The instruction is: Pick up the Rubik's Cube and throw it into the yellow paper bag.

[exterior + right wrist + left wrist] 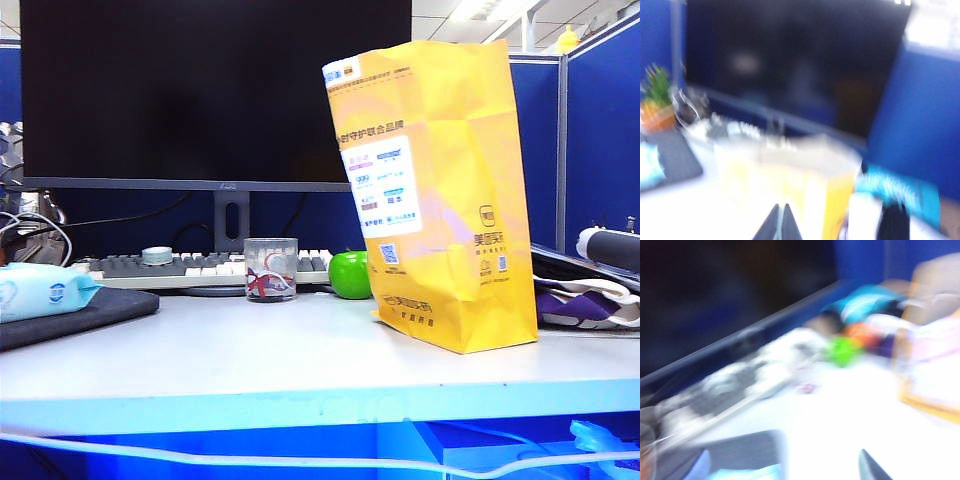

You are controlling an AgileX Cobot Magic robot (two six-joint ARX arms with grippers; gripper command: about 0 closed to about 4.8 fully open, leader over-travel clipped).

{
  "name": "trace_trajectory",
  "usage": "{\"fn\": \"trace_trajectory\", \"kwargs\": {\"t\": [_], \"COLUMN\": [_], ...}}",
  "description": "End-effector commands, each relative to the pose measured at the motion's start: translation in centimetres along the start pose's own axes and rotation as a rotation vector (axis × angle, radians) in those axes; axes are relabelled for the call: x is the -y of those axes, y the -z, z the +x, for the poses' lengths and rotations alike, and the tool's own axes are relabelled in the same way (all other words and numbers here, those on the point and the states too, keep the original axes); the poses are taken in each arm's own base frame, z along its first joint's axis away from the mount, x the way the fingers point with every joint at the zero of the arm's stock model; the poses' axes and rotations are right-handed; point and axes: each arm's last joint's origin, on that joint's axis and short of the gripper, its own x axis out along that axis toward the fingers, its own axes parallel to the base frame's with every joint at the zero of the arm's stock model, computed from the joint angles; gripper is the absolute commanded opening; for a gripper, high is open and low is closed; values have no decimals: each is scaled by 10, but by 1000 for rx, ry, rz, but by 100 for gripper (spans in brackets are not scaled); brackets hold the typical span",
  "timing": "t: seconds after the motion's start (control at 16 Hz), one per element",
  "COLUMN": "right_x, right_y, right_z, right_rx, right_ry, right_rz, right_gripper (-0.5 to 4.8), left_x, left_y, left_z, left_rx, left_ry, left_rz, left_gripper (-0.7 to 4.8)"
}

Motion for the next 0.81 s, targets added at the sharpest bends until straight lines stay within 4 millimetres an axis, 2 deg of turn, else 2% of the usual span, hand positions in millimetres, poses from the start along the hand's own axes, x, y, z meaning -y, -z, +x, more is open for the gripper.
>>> {"fn": "trace_trajectory", "kwargs": {"t": [0.06,0.25,0.38,0.5,0.63,0.81], "right_x": [-13,-20,-23,-25,-25,-27], "right_y": [31,67,85,102,110,122], "right_z": [-16,-32,-35,-32,-31,-29], "right_rx": [71,164,166,125,100,66], "right_ry": [-20,120,133,136,134,133], "right_rz": [14,121,141,180,191,207], "right_gripper": [-1,-1,-1,-1,-1,-1], "left_x": [10,20,25,32,35,39], "left_y": [24,50,68,97,118,138], "left_z": [-18,-34,-38,-25,-11,-1], "left_rx": [68,108,130,157,170,173], "left_ry": [-48,-86,-107,-85,-69,-65], "left_rz": [-84,-114,-142,-198,-263,-217], "left_gripper": [400,398,393,330,330,321]}}
